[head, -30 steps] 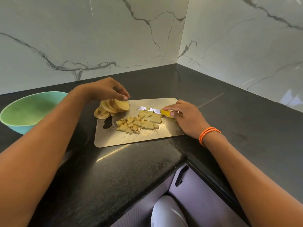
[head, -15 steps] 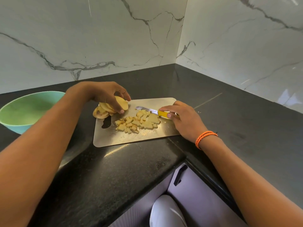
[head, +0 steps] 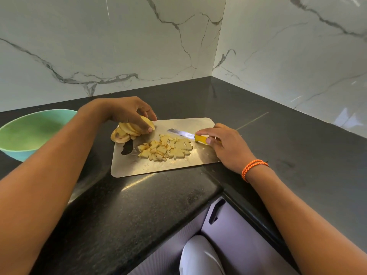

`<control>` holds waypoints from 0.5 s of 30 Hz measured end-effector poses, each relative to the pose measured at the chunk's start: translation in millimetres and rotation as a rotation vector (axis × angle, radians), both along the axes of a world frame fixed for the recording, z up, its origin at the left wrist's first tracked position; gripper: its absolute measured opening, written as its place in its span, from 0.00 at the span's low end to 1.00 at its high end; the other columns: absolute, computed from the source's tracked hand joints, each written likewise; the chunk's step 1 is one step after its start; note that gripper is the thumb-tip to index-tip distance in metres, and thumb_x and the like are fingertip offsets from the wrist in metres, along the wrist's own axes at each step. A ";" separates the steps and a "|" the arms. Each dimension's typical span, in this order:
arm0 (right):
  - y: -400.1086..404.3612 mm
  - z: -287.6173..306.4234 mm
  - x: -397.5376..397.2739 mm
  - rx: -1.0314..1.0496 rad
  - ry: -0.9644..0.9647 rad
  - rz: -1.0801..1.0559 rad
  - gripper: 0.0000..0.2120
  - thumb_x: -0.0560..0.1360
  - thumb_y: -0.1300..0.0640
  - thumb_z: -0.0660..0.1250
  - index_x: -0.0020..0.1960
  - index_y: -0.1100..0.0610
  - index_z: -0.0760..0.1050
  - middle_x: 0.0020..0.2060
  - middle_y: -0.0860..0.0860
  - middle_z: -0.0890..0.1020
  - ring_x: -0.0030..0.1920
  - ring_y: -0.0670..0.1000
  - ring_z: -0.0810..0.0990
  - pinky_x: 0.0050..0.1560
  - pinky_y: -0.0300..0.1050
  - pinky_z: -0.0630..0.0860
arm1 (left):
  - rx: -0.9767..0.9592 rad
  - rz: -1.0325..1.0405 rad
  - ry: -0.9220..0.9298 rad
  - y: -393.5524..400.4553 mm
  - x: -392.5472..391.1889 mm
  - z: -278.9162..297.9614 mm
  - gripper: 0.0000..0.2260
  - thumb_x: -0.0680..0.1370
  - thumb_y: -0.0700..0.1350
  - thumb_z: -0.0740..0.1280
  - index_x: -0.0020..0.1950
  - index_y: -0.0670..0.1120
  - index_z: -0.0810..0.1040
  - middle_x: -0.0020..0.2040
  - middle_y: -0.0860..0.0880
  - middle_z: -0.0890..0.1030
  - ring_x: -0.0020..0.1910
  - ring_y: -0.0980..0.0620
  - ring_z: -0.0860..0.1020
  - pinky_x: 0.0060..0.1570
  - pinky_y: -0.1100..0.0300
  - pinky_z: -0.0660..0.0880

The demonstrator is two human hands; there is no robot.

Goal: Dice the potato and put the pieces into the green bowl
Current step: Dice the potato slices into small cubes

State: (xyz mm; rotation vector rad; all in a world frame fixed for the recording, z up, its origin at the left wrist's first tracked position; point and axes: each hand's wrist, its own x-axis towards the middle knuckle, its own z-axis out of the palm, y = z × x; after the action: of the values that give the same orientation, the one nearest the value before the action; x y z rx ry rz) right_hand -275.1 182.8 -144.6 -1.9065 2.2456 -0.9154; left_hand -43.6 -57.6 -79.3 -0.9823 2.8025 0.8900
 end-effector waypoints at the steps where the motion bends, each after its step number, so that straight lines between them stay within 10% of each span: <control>1: 0.9 0.2 1.3 0.004 -0.012 0.035 0.16 0.84 0.59 0.63 0.66 0.44 0.80 0.53 0.47 0.79 0.54 0.49 0.76 0.54 0.47 0.76 | 0.000 0.001 0.008 1.4 0.1 0.9 0.15 0.74 0.54 0.78 0.60 0.58 0.83 0.63 0.54 0.81 0.63 0.48 0.78 0.66 0.46 0.77; 15: -4.9 -0.5 -2.1 -0.134 0.004 -0.133 0.16 0.84 0.60 0.63 0.67 0.48 0.80 0.47 0.49 0.76 0.46 0.49 0.74 0.41 0.40 0.68 | -0.132 0.123 0.206 8.6 -7.1 3.4 0.11 0.81 0.56 0.71 0.53 0.49 0.85 0.51 0.53 0.84 0.49 0.56 0.80 0.48 0.55 0.76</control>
State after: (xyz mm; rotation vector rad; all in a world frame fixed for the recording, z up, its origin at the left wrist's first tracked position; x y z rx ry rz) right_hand -277.2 177.9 -145.1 -1.8286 2.3943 -1.1075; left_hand -50.7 -49.0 -76.0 -1.1537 3.0355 0.8753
